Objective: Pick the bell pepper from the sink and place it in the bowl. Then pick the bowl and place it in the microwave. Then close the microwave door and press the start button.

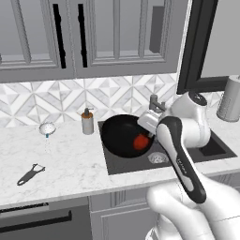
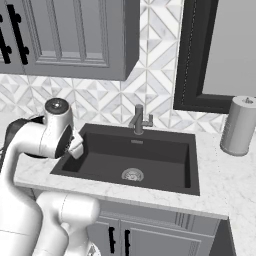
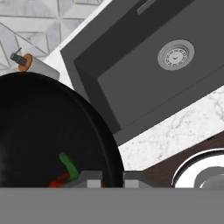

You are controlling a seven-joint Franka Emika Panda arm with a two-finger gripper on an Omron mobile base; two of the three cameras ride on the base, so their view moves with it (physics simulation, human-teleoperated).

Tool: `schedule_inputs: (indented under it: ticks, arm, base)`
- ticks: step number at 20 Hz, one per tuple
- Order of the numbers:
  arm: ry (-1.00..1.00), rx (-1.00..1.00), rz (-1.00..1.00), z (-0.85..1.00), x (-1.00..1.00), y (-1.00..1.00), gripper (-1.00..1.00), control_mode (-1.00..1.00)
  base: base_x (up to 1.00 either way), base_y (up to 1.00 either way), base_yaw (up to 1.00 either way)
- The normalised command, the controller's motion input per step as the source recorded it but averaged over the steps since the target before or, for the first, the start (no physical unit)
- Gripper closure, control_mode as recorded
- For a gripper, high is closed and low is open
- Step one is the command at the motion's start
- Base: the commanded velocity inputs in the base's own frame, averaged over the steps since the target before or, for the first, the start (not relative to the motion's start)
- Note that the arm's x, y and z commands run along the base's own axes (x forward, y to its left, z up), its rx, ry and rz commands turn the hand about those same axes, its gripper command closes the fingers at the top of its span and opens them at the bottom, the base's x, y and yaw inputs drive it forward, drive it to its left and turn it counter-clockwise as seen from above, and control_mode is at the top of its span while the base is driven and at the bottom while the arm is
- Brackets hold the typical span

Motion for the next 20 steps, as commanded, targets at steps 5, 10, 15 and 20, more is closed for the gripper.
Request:
schedule_inputs:
  ticks: [5,10,15,20]
  arm:
    - [0.04,0.02,-0.04,0.13,-0.07,-0.1,1.0,-1.0]
    - [0.02,0.0,0.0,-0.03,0.04,0.0,1.0,-1.0]
    - [-0.01,-0.03,-0.03,-0.08,-0.22,0.1,1.0,-1.0]
    - [0.0,0.0,0.0,0.0,0.0,0.0,1.0,1.0]
  base:
    - [0.0,0.0,0.0]
    - [0.0,0.0,0.0]
    - [0.0,0.0,0.0]
    - [-0.44,0.52,-0.37]
